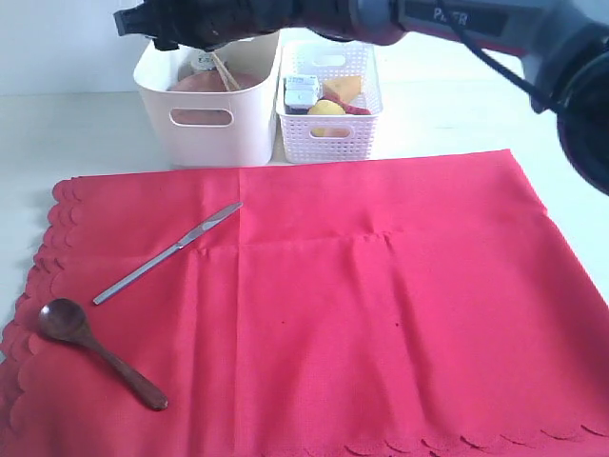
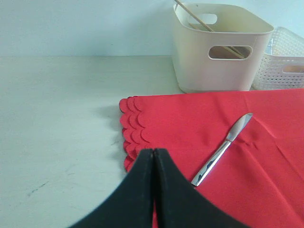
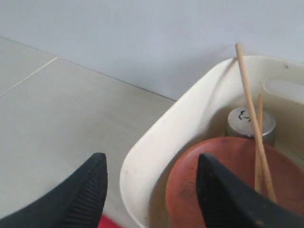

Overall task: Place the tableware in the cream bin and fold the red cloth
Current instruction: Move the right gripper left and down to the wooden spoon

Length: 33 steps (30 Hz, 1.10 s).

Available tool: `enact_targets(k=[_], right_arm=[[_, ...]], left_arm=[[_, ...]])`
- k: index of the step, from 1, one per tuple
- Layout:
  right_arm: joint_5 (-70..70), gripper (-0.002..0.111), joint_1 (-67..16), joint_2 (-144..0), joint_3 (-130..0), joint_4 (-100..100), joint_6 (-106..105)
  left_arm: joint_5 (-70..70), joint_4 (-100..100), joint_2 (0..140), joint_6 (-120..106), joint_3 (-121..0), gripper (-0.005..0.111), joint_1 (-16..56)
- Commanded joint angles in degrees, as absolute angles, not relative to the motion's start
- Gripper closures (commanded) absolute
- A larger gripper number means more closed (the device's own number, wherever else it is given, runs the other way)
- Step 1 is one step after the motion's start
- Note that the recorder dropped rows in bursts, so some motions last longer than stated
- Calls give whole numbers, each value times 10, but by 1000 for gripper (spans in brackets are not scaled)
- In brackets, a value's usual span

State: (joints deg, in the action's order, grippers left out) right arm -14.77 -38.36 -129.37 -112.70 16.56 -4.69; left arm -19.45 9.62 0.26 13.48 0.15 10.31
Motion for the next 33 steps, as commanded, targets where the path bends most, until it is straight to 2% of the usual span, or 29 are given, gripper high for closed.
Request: enact_targets(k=[1,7,16,33], right_arm=[[-283,53,-384,-1261,-1131,196,-45],[-465,53,-384,-1257,-1131,212,-50],[-629,56,-408,-1259,-1131,279,-156],[-643,56,-519,-1261,-1129,185,-169]], left_arm=[[-188,98,0,137,0,105,107],[-188,98,0,137,0,105,107],[-188,98,0,137,0,105,107],[-188,98,0,137,0,105,107]])
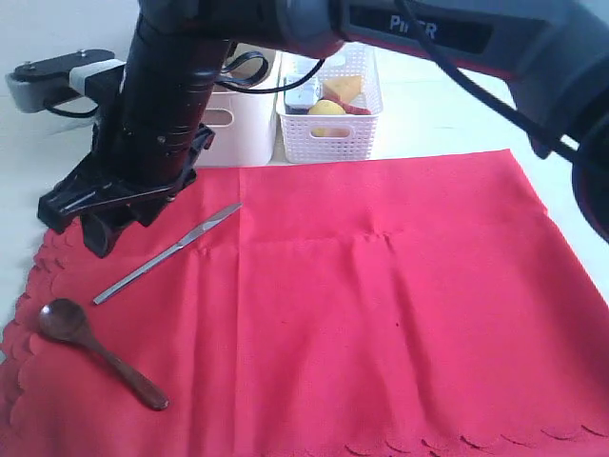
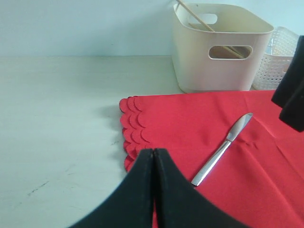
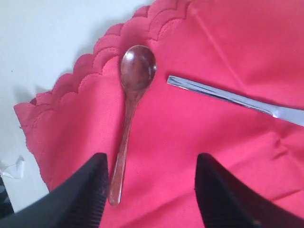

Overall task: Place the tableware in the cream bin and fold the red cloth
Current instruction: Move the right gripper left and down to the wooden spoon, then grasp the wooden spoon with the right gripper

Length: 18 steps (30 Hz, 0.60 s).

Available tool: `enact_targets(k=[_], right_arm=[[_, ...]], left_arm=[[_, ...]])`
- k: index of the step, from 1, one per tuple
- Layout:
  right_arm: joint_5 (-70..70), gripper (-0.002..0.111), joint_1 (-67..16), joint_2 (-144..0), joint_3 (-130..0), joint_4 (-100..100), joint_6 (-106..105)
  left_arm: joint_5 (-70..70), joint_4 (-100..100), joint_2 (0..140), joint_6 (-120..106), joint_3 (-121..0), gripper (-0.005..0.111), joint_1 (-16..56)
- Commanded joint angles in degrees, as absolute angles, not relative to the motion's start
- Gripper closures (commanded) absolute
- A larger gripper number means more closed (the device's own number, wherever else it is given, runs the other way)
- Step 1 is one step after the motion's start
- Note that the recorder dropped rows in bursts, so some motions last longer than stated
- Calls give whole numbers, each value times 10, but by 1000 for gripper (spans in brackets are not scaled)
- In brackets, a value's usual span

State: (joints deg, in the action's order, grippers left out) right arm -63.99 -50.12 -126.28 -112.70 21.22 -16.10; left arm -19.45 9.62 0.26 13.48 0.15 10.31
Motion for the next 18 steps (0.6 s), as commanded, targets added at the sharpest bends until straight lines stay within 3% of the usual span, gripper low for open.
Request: enact_targets(k=[1,18], right_arm=[[-643,56,-524,-1266,-1129,180,-169],[-645,56,-586,-1345,-1129,180,-153]], left_arm=[[-188,98,0,137,0,105,107],[-188,98,0,137,0,105,107]])
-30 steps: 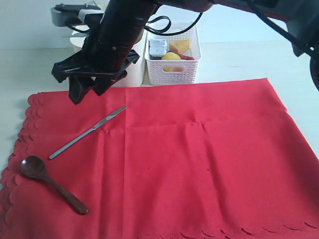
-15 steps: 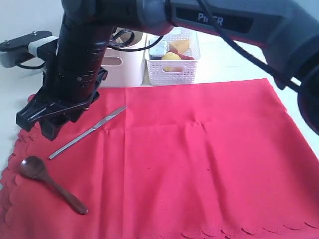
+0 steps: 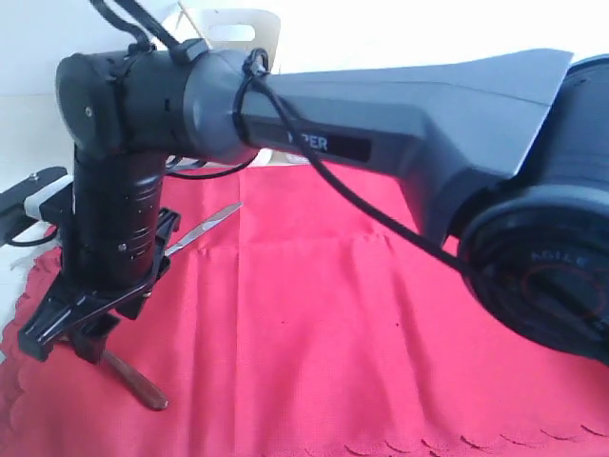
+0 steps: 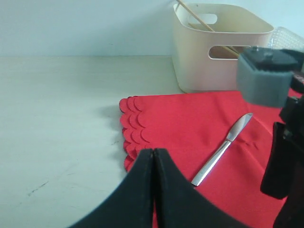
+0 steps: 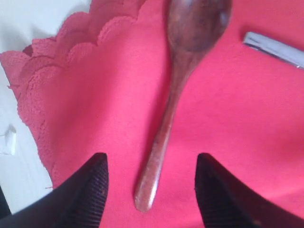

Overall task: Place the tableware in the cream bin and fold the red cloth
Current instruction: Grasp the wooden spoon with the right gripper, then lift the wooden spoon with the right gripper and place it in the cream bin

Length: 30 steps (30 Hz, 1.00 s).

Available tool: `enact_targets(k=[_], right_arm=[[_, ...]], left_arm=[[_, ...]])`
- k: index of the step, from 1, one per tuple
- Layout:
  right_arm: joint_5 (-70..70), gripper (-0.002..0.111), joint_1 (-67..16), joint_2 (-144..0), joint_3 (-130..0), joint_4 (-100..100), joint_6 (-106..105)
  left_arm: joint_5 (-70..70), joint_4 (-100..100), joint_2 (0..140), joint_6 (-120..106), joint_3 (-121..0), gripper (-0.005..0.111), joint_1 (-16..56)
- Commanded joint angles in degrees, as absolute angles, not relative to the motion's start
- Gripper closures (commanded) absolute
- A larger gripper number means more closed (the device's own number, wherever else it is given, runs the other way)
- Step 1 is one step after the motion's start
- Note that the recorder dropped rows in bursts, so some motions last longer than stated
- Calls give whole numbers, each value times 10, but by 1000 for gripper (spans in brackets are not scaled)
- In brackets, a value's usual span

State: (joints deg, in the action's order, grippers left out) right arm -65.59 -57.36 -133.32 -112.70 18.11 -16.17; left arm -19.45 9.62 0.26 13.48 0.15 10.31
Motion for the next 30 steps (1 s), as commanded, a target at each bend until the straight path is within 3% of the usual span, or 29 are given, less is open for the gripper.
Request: enact_targets(k=[1,14,16,17,22,30], right_arm=[[-644,56,-589,-1347,-1129,181,-149],[-620,60,-600,-1394,-1129,136,-90],[-620,71,-600,-1394,-1129,120,-74],[-622,82,-600,-1393,-1129,113,-70],[-635,108,-600,-1383,-1129,112,-70],[-659,108,-600,-1315,-1129,40,-75]], left_arm=[[-188,98,0,137,0,105,107],[-188,98,0,137,0,105,107],[-188,98,0,137,0,105,107],[-188,98,0,137,0,105,107],[-188,98,0,137,0,105,107],[-188,98,0,137,0,105,107]])
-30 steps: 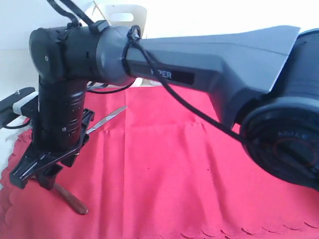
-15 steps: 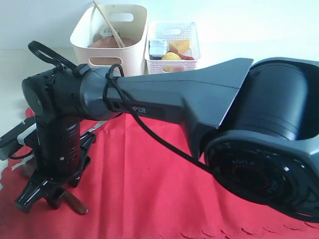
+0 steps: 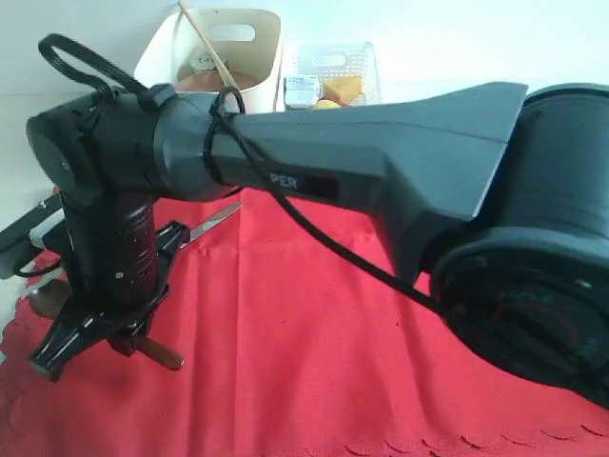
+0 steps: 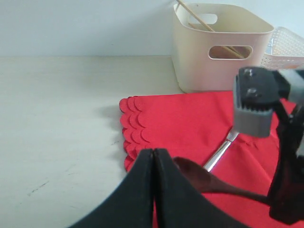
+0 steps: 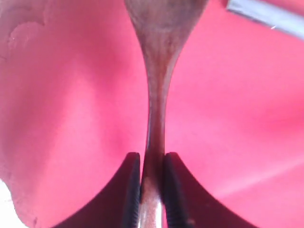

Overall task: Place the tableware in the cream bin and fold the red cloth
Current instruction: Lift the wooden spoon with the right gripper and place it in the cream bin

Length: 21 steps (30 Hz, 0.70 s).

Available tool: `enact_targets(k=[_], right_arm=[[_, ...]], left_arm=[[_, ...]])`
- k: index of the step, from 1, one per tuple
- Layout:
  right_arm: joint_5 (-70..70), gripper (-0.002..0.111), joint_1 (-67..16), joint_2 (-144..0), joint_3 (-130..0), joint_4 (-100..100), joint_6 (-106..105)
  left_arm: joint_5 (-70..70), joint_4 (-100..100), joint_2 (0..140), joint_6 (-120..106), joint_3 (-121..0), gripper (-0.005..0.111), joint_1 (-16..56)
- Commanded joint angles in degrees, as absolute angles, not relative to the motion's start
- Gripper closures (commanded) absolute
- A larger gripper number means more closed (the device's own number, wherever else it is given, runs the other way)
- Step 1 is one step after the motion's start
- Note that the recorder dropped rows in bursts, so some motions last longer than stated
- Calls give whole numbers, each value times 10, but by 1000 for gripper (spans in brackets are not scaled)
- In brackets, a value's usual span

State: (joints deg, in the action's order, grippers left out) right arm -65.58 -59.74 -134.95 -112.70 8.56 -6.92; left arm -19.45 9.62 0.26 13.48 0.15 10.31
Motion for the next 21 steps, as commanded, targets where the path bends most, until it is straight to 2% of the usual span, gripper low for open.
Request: enact_targets(k=[1,9,21], right_arm=[[-655,108,-600,-1298,-1130,14,-75],[-535,108,-539,-1219,-1130,-4,-57],[-314,108,-465,-1205,-1131,-4,-8]], left_arm=[[-188,98,0,137,0,105,107],[-188,98,0,137,0,105,107],[-188,98,0,137,0,105,107]])
